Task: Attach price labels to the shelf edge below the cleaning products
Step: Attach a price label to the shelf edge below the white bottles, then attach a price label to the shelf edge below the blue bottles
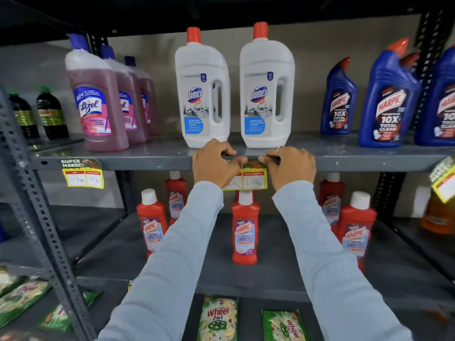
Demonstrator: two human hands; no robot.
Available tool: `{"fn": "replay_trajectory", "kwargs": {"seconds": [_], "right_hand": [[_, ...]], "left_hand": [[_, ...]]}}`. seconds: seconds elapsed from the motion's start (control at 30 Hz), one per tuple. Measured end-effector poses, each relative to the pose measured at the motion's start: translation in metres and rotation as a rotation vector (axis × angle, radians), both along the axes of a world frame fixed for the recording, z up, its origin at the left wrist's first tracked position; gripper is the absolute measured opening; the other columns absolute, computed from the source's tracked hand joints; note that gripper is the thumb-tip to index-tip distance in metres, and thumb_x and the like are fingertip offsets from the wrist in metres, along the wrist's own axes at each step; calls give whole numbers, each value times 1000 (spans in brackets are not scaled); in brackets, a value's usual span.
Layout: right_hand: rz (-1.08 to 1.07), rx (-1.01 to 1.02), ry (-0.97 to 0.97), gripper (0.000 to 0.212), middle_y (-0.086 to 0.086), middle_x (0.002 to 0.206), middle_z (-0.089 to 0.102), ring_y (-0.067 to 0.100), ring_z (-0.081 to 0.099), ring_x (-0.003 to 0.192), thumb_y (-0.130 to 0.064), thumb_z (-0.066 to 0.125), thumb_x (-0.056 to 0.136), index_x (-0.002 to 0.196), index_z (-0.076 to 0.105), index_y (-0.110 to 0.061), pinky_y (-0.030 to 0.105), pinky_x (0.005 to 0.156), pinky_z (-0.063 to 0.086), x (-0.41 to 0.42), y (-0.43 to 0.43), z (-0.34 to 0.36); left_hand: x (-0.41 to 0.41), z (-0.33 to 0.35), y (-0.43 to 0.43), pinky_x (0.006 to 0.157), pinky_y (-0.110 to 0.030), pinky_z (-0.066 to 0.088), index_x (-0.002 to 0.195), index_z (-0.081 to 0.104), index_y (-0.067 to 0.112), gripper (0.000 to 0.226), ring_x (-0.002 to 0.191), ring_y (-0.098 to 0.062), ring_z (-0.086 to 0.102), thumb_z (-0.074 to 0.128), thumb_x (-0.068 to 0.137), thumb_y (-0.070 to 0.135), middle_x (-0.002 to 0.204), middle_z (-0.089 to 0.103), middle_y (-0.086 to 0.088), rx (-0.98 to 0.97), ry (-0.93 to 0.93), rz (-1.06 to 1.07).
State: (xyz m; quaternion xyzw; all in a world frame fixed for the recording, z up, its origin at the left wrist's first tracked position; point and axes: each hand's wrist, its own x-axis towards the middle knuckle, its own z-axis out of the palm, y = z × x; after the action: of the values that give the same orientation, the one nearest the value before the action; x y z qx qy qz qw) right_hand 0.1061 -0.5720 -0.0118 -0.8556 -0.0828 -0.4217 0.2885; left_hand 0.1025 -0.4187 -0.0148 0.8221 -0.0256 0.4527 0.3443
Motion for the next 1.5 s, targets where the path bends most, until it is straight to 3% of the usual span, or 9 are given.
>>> {"fn": "replay_trajectory", "kwargs": {"seconds": [0.13, 0.27, 0.43, 0.53, 0.63, 0.87, 1.07, 1.23, 1.5], "right_hand": [[103, -218, 82, 29, 9, 114, 67, 27, 58, 105, -30, 53, 88, 113, 61, -17, 45, 116, 16, -9, -13, -3], [408, -255, 302, 55, 4, 149, 35, 23, 23, 140, -33, 58, 85, 136, 37, -24, 36, 114, 11, -24, -57, -2], [368, -62, 201, 50, 1, 146, 38, 16, 27, 138, -38, 62, 82, 128, 45, -31, 34, 109, 23, -49, -152, -21], [198, 9, 150, 46, 4, 144, 40, 20, 29, 137, -32, 61, 84, 127, 46, -23, 32, 107, 24, -43, -209, -21], [17, -14, 127, 47, 11, 144, 39, 28, 30, 136, -25, 58, 86, 130, 44, -13, 41, 110, 29, -25, -260, -9], [92, -239, 282, 43, 12, 143, 39, 32, 36, 129, -23, 52, 90, 132, 43, -15, 44, 103, 33, 13, -349, 10], [-15, -425, 70, 28, 6, 117, 57, 29, 45, 110, -31, 59, 84, 109, 60, -19, 45, 89, 41, 33, -369, 22], [244, -307, 140, 16, 8, 100, 61, 26, 50, 103, -30, 67, 79, 82, 66, -14, 35, 84, 44, 51, -380, 33], [580, -75, 321, 12, 5, 118, 63, 20, 57, 104, -21, 68, 79, 71, 66, -12, 27, 81, 42, 56, -395, 29]], "left_hand": [[-8, 6, 3, 78, -33, 50, 89, 68, 19, 30, 86, -18, 59, 74, 71, 43, 88, 63, 4, 60, 107, 5], [-22, 3, -6, 82, -35, 46, 103, 62, 20, 35, 97, -25, 59, 59, 82, 48, 105, 66, -3, 235, 149, 127], [-33, -8, -23, 109, -49, 27, 129, 44, 16, 49, 135, -37, 30, 48, 90, 44, 139, 48, -17, 320, 213, 324], [-38, -14, -67, 117, -49, 7, 141, 25, 9, 68, 144, -32, -1, 54, 88, 39, 155, 21, -11, 56, -7, 272], [-41, -15, -148, 116, -47, 11, 122, 44, 14, 43, 142, -32, 14, 58, 86, 32, 151, 30, -13, 28, -200, 67], [-1, -20, -301, 114, -38, -7, 89, 61, 17, 31, 143, -24, 14, 56, 84, 48, 147, 38, -11, 402, 58, -238], [24, -31, -351, 115, -41, 2, 94, 63, 16, 36, 143, -30, 10, 57, 82, 50, 149, 32, -13, 319, 93, -58], [34, -28, -360, 114, -46, -2, 97, 65, 19, 27, 138, -30, 17, 56, 86, 42, 142, 40, -9, 361, 89, 28], [36, -26, -363, 110, -41, 0, 95, 66, 24, 24, 132, -23, 27, 49, 90, 40, 136, 48, -1, 339, 37, 64]]}}
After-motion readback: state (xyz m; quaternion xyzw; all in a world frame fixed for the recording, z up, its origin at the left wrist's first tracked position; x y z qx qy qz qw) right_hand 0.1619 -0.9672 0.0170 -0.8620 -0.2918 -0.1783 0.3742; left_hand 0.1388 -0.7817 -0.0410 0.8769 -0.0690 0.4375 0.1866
